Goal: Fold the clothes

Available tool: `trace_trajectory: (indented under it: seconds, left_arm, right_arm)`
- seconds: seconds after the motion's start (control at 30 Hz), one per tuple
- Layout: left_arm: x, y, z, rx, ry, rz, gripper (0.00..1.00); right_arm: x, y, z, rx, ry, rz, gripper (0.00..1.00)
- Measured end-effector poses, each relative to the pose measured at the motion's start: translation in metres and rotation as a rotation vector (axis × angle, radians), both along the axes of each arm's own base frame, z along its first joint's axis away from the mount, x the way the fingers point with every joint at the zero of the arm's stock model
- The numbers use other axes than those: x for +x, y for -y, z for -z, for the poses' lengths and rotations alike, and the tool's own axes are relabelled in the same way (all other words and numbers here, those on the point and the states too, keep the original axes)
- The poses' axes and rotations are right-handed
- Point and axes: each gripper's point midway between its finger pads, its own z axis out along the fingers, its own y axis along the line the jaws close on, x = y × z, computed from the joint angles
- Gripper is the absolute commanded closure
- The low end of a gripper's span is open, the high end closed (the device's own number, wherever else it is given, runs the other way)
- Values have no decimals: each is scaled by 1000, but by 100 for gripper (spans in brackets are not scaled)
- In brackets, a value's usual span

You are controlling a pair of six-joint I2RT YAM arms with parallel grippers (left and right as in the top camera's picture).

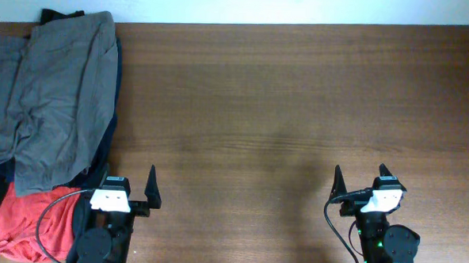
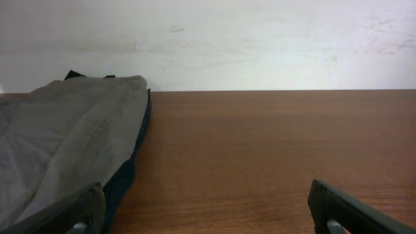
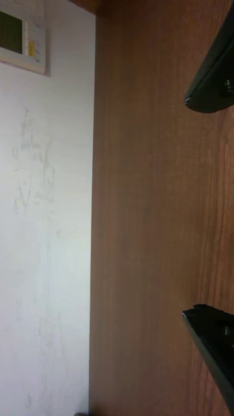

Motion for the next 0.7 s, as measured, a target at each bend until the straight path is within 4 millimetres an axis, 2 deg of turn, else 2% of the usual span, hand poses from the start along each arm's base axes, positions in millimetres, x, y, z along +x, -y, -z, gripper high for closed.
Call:
trace_trajectory:
  seconds: [0.13, 0.23, 0.37, 0.47, 0.7]
  left_arm:
    - [0, 0, 0, 0, 1, 0, 1]
    - [0, 0, -4, 1, 19, 0, 1]
    - [1, 0, -26, 4, 107, 2, 1]
    - [0, 0, -31, 5, 129, 1, 1]
    - [0, 0, -30, 4, 108, 2, 1]
  right_arm:
    - [0, 0, -1, -1, 5, 0, 1]
    - [1, 0, -11, -4, 45, 0, 1]
    - [1, 0, -18, -6, 77, 0, 1]
    - [0, 0, -21, -6, 75, 0, 1]
    - [-10, -1, -50, -5, 68, -2, 1]
